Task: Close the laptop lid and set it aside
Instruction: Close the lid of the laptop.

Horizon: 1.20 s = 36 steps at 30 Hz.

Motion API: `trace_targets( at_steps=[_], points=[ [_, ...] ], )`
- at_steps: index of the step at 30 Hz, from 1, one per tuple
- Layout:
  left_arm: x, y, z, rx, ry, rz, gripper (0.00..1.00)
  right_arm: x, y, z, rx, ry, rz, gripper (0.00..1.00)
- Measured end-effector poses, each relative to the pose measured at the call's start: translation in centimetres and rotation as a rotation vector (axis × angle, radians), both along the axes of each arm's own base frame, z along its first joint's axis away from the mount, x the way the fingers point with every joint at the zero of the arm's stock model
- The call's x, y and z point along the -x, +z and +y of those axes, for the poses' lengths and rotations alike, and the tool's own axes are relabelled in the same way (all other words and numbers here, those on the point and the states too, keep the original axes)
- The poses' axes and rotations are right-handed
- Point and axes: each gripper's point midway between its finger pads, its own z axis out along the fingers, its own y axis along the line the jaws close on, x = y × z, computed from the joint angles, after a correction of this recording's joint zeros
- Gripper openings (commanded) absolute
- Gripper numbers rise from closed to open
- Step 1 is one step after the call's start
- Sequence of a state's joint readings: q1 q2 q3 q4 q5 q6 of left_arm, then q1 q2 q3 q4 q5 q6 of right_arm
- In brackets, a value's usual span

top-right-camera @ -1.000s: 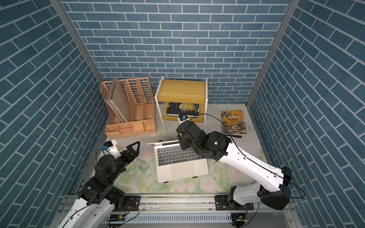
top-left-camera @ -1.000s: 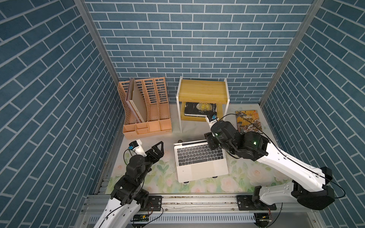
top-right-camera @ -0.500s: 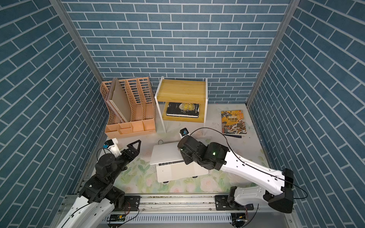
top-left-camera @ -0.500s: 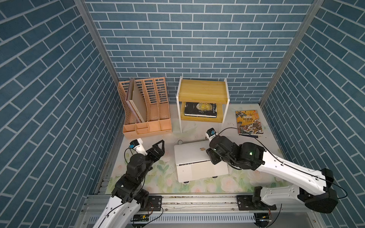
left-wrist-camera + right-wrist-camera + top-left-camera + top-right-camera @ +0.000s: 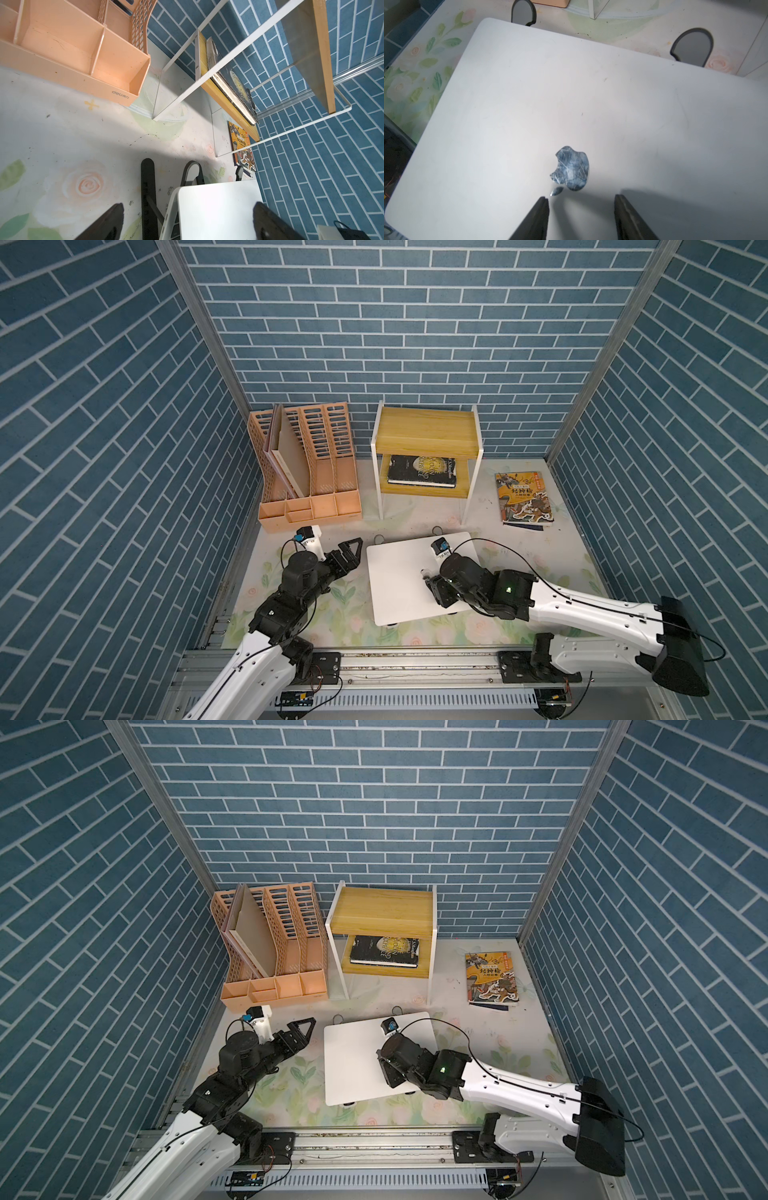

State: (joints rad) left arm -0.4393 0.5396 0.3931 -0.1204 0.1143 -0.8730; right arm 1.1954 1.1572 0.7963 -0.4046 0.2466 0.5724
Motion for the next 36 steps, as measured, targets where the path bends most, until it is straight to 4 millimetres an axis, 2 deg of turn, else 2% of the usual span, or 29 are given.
trace_targets(
  at_steps=[5,12,17,23,29,31,33,36],
  points=[
    [0.1,-2.1,-1.1,-0.013,-0.066,0.029,1.0,-0.8,-0.4,0.7,-0.054,-0.017,-0.037,0.56],
    [0.2,-5.4,-3.0,-0.052,-0.159,0.117,1.0,-1.5,-1.6,0.6,-0.089,-0.037,-0.051,0.57],
    [0.7,-6.2,-4.2,-0.06,-0.216,0.122,1.0,-2.0,-2.5,0.3,-0.105,-0.053,-0.051,0.57],
    [0.8,-6.2,-4.5,-0.075,-0.233,0.107,0.99,-2.5,-5.0,-1.4,-0.057,-0.094,-0.019,0.57],
    [0.8,-6.2,-4.6,-0.075,-0.235,0.098,1.0,-2.7,-4.8,-1.6,-0.072,-0.099,-0.005,0.57],
    [0.9,-6.1,-4.5,-0.072,-0.236,0.094,1.0,-2.8,-4.4,-2.3,-0.07,-0.115,-0.013,0.57],
    [1.1,-6.1,-4.4,-0.069,-0.236,0.085,1.0,-3.1,-3.0,-3.1,-0.091,-0.14,-0.044,0.57],
    [1.8,-6.8,-4.2,-0.061,-0.243,0.08,1.0,-3.9,0.0,-4.7,-0.158,-0.212,-0.115,0.58]
  ],
)
